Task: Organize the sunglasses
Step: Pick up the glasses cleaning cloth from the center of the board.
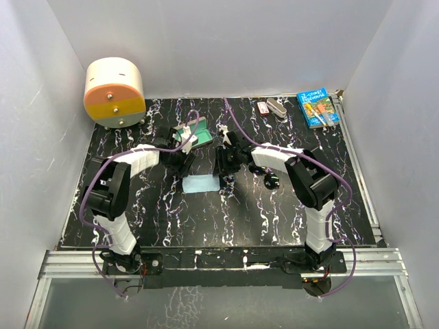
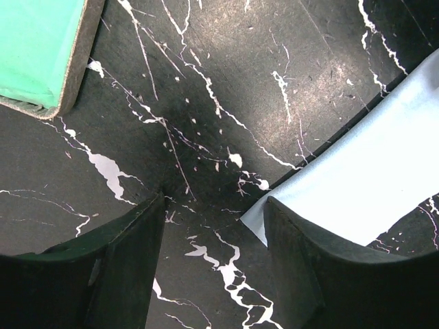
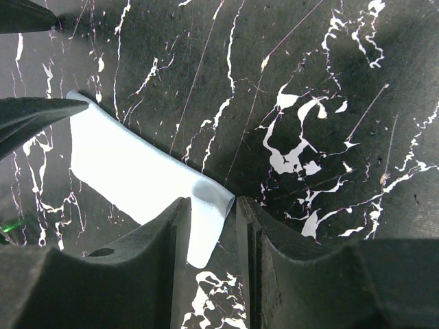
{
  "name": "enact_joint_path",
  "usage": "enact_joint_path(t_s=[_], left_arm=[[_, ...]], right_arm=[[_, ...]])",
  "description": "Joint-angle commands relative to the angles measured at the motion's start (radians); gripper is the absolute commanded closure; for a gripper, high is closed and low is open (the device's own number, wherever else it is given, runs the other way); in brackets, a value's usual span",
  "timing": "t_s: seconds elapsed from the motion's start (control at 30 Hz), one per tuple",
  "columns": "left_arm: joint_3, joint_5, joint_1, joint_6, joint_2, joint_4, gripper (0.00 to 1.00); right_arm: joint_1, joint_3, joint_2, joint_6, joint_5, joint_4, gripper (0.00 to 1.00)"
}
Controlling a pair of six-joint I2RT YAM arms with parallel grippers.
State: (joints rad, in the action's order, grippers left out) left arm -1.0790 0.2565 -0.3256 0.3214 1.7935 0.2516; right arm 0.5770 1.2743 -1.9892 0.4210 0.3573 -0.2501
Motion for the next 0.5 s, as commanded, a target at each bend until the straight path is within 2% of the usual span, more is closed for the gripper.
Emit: enact_joint_path(t_s=[0.0,0.27,0.47], left_arm=[[0.019,0.057,0.000,0.001,0.009,0.057,0.44],[0.054,0.053,0.000,0.013,-0.046,0.070,0.43],[0.025,0.061,0.000,0.017,-0.100,0.097,0.40]], right_arm=[[0.007,0.005,-0.043,-0.011,-0.046,-0.004,0.62],[0.007,0.005,-0.043,-0.003,-0.040,-0.003,0.62],[0.007,0.007,-0.048,0.002,-0.037,-0.002,0.62]])
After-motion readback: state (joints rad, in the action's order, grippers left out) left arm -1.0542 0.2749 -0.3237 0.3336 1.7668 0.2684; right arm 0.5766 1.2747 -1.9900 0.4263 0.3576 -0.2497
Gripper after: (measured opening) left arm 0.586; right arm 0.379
